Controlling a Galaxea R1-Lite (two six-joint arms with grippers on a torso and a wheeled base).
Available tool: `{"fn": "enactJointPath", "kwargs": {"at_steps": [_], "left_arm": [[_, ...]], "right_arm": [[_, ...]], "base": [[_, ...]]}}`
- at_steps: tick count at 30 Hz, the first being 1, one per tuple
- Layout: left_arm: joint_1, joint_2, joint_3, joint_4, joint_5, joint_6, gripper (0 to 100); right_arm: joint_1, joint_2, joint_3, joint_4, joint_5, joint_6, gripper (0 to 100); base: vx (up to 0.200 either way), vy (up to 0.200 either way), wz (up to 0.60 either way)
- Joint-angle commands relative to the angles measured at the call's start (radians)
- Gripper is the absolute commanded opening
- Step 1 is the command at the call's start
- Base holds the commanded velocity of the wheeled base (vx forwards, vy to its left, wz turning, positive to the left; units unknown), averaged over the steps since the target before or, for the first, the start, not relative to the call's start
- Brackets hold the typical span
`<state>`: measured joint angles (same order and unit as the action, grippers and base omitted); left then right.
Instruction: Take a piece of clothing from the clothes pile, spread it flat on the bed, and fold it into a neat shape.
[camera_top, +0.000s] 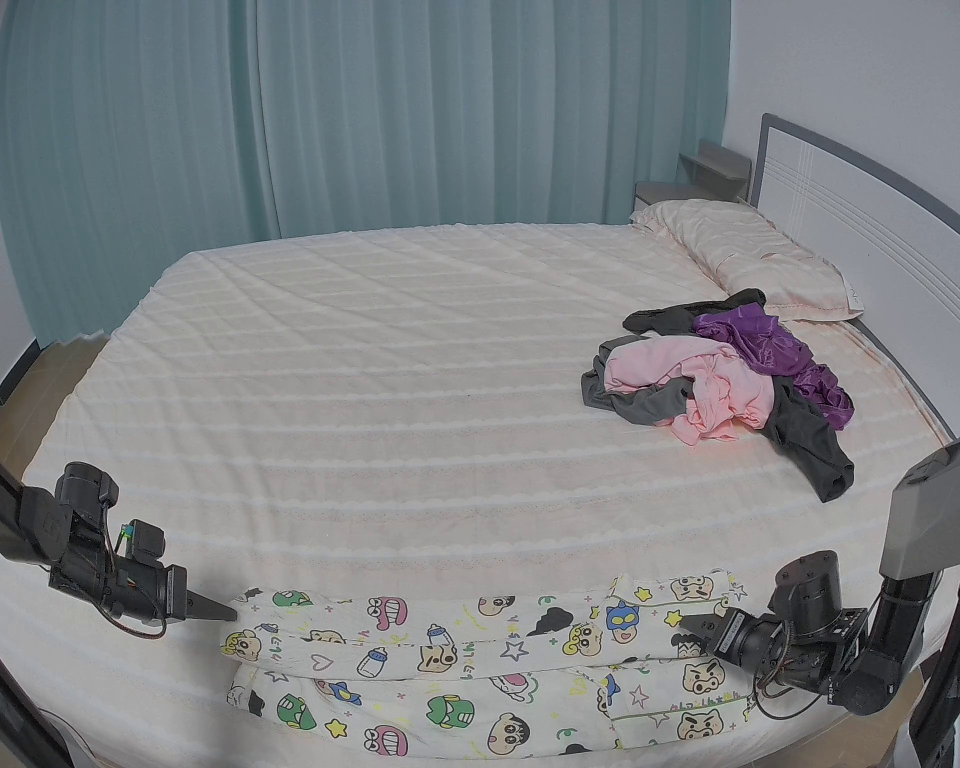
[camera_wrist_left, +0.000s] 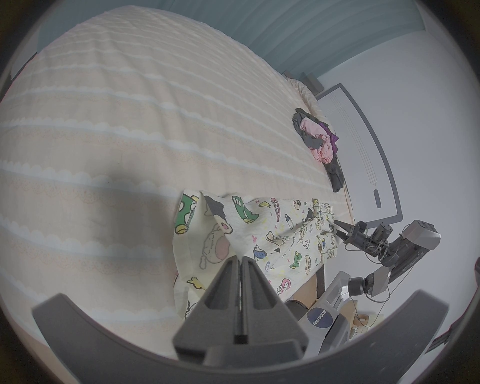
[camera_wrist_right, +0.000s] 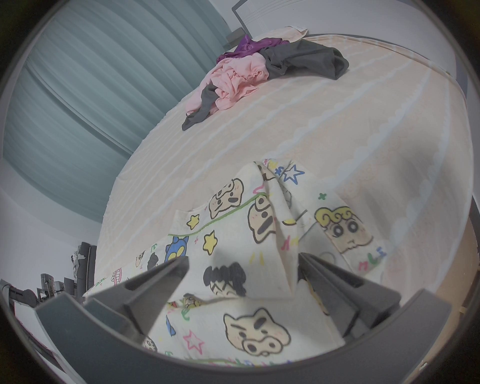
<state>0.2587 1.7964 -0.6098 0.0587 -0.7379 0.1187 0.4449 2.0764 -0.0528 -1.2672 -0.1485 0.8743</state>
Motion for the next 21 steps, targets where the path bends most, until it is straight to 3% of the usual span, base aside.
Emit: {"fn": "enactJointPath", "kwargs": {"at_steps": [1,5,15,21], "left_arm": [[0.001,-0.006,-0.004,0.000,0.000,-0.001,0],[0.001,-0.009,-0.007,0.000,0.000,-0.001,0],[-0.018,-0.042,-0.090,-0.005,0.003,-0.122,0],[-0.070,-0.017,-0.239,-0.010,0.008,-0.281,0]], "right_arm": [[-0.003,0.087,-0.050,-0.006,0.000,0.000,0],[-0.009,0.080,-0.055,-0.009,-0.002,0.000,0],[-0.060,-0.018,-0.068,-0.009,-0.003,-0.003,0],[-0.101,-0.048,-0.164,0.006,0.003,-0.008,0]], "base": [[0.000,0.000,0.00],[0.000,0.000,0.00],[0.000,0.000,0.00],[0.000,0.000,0.00]]}}
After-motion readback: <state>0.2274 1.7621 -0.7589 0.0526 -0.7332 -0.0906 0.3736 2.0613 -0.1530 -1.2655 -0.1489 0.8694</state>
